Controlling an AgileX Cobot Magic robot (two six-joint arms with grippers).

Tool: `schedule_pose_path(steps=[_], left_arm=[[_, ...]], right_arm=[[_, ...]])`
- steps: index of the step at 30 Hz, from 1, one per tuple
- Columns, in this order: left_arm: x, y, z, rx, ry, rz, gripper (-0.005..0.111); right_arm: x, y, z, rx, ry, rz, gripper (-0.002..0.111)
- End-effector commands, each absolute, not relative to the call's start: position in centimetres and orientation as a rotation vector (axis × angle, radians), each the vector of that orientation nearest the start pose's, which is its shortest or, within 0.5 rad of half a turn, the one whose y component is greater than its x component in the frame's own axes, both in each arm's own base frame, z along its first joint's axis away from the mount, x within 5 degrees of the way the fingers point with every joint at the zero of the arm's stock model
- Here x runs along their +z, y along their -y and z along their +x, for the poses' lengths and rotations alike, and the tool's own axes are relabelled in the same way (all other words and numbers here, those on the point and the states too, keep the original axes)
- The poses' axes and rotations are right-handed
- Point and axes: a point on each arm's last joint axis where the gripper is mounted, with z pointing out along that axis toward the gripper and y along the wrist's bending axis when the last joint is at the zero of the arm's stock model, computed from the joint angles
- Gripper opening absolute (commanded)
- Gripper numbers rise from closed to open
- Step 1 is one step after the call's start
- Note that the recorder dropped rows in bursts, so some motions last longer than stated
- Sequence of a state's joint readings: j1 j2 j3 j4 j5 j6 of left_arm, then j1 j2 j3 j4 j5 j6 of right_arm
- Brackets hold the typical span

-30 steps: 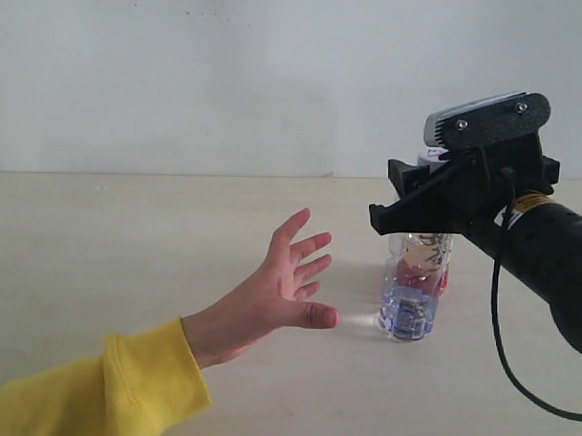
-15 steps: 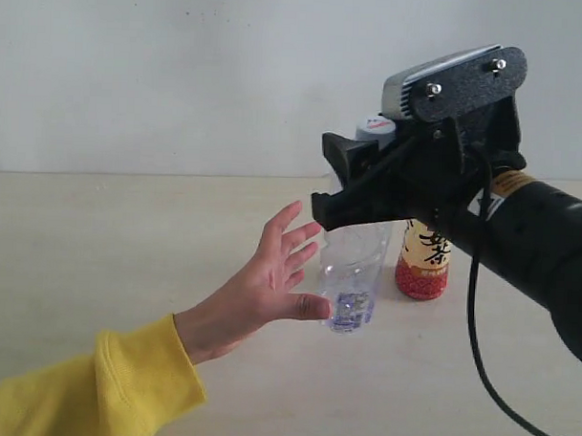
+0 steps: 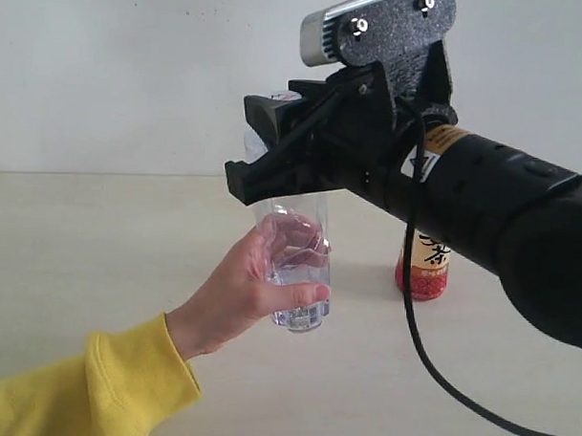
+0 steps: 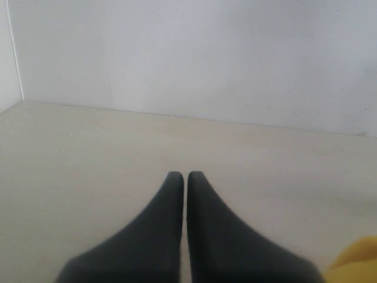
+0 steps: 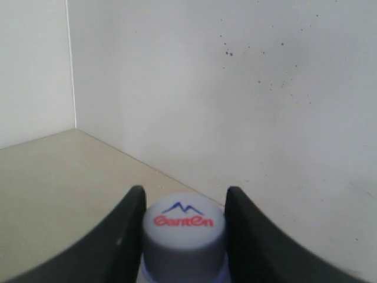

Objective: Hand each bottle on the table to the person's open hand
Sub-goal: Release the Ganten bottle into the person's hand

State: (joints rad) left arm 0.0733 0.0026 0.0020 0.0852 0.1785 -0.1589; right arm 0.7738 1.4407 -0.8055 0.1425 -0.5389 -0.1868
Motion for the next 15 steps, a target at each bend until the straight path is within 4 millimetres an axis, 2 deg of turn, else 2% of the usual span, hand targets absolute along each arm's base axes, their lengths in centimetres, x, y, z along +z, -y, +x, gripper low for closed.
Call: schedule_pose_path(steps=[1,2,5,6,7,12,15], left_arm=[[19.7,-0.5,5.6,0.009,-1.657,-0.136,0.004],[19.7,-0.5,5.6,0.009,-1.657,-0.136,0.004],[19.7,-0.5,5.6,0.009,-1.657,-0.136,0.004],[19.7,-0.5,5.6,0.009,-1.657,-0.136,0.004],[19.7,-0.5,5.6,0.009,-1.657,-0.136,0.004],[19.7,-0.5,5.6,0.009,-1.657,-0.136,0.004],[19.7,-0.5,5.6,0.009,-1.657,-0.136,0.004]], right_arm=[[29.3,-22.3,23.4,0.505,-1.485,-0.635,0.017],[29.1,-22.4,23.4,0.503,-1.489,-0.640,0.028],[29.2,-22.4,23.5,0.512,-1.483,-0.613,0.073],[29.4,-22.2,23.6,0.511,-1.475,-0.588,0.080],[29.6,-22.1,23.7,0.499,-1.463,-0.561,0.083],[31.4,-20.4,23.5,0.342,-1.422,-0.526,0.079],[32.3,-18.2,23.7,0.212,-1.478,-0.441,0.079]])
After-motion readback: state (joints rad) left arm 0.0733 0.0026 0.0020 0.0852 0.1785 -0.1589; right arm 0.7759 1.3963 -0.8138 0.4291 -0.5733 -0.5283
